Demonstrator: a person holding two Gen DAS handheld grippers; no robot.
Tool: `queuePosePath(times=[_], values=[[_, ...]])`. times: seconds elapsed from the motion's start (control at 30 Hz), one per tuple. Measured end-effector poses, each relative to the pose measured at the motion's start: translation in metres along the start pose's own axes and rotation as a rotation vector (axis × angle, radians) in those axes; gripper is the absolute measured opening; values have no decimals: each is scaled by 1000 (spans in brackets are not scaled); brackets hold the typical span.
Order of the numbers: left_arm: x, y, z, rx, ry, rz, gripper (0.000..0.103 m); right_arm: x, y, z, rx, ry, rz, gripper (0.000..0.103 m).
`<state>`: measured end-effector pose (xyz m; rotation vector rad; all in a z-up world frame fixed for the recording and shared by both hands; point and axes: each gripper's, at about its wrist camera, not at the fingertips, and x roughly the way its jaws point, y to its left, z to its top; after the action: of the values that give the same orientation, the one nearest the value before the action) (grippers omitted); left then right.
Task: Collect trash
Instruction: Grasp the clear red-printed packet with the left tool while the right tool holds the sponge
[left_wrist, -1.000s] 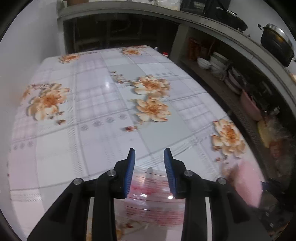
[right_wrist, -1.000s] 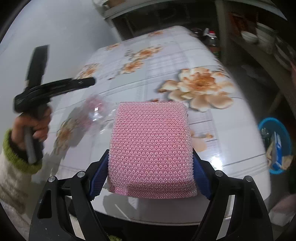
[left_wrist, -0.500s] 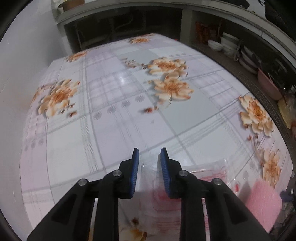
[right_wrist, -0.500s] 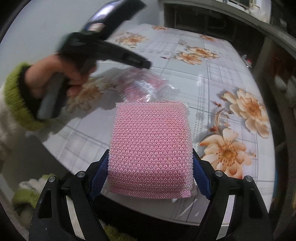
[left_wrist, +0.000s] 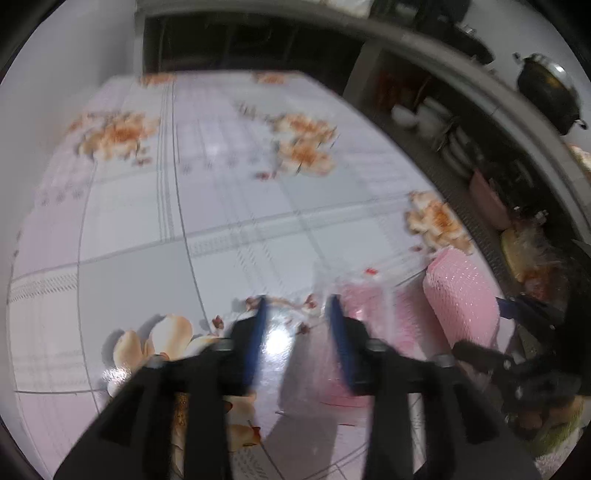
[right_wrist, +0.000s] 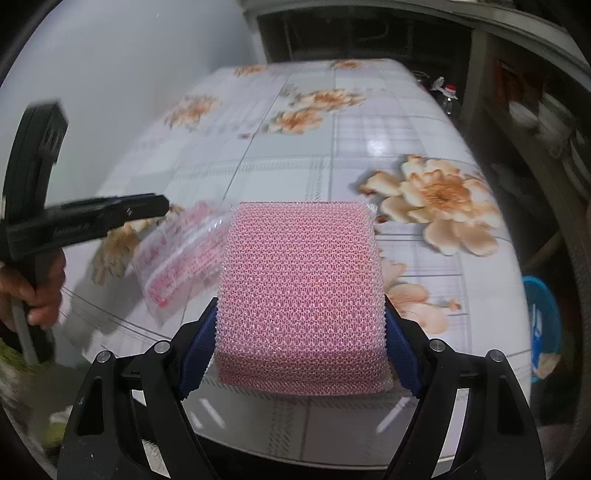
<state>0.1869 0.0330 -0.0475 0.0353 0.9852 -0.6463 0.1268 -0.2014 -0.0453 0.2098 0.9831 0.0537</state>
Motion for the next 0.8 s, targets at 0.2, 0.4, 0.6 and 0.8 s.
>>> queuePosePath(times=[0.2, 0.4, 0.6, 0.8], values=[[-3, -27, -3, 99, 40, -175, 86, -16, -34, -4, 102, -27, 18, 77], [22, -58, -25, 260, 110, -68, 88, -16, -45, -11, 159, -20, 37, 77], [34, -58, -32, 263, 107, 29, 89, -15, -42, -9, 148, -20, 43, 77], [39, -60, -32, 263, 100, 127, 85, -15, -45, -10, 163, -21, 49, 77]])
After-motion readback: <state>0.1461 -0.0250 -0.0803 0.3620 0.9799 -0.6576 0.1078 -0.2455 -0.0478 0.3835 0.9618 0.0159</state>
